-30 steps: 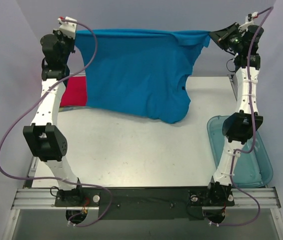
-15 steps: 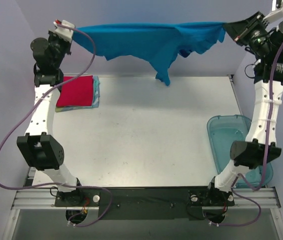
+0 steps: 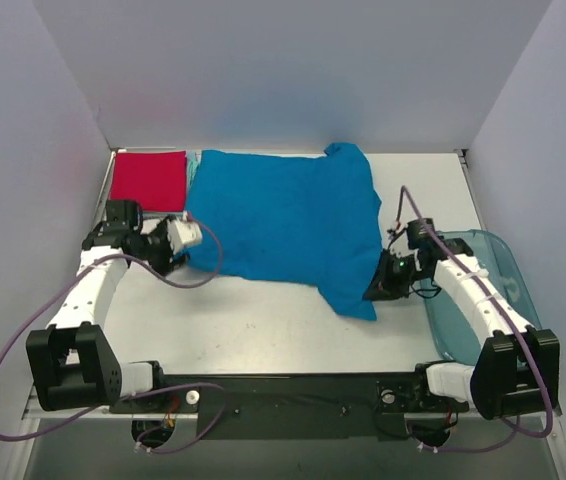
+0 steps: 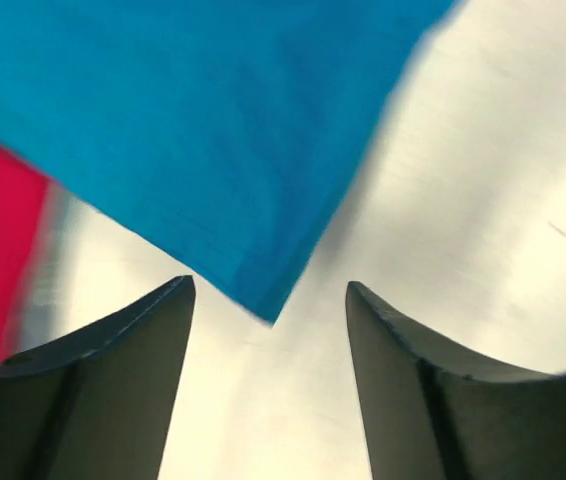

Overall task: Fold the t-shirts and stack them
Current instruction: Flatten out the tshirt

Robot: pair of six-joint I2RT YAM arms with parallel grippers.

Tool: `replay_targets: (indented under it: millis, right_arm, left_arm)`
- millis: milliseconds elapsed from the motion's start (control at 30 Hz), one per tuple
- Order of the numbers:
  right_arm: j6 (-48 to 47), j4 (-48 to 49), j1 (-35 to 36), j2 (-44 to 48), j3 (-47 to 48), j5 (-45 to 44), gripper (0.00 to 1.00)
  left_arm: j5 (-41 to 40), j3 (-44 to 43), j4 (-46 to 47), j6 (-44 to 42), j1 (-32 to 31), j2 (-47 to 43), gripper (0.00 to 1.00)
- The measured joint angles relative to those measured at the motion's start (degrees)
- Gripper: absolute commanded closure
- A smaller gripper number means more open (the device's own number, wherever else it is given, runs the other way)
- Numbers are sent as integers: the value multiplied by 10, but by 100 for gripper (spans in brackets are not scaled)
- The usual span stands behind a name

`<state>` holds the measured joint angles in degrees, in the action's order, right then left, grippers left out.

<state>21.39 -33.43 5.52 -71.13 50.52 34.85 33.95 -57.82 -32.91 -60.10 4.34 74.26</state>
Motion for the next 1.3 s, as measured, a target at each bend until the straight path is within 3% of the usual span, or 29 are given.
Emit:
replay_targets:
  millis: [133,233,300,433,600,767,833,867,900,933,1133,1300]
  right_arm:
    - [9,-33,58,-3,-49,-12,100]
    - [9,-33,66,-11,-49,-18,100]
    - [9,-36,66,-12,-49,-29,100]
    - [10,-46,66,-12,-48,-47,100]
    - [12,-61,66,-3,-49,-60,100]
    - [22,-78,66,35,-55,-71,100]
    - [26,-84,66,47,-58,-74,100]
    - [26,-87,66,49,-59,-76,100]
    - [27,-91,66,50,-61,-78,100]
    - [28,-96,66,51,-61,-80,100]
    - [41,-125,66,66,-69,-86,100]
    - [47,-187,74,81,-70,-85,100]
  left_arm:
    - [-14,62,-203,-190,-2,2,19]
    - [-22,69,-290,-262,-5,2,30]
    - [-21,67,-296,-269,-9,1,36]
    - [-22,45,-283,-276,-24,21,37]
    - [-36,25,-289,-331,-36,90,29]
    - [-76,66,-241,-352,-58,108,28]
    - [-95,89,-197,-351,-62,111,39]
    - [-102,97,-180,-352,-62,112,59]
    - [-110,107,-159,-353,-62,113,72]
    - [-118,116,-140,-355,-62,113,100]
    - [-134,128,-133,-366,-59,107,100]
    - [-163,123,-231,-348,-50,68,100]
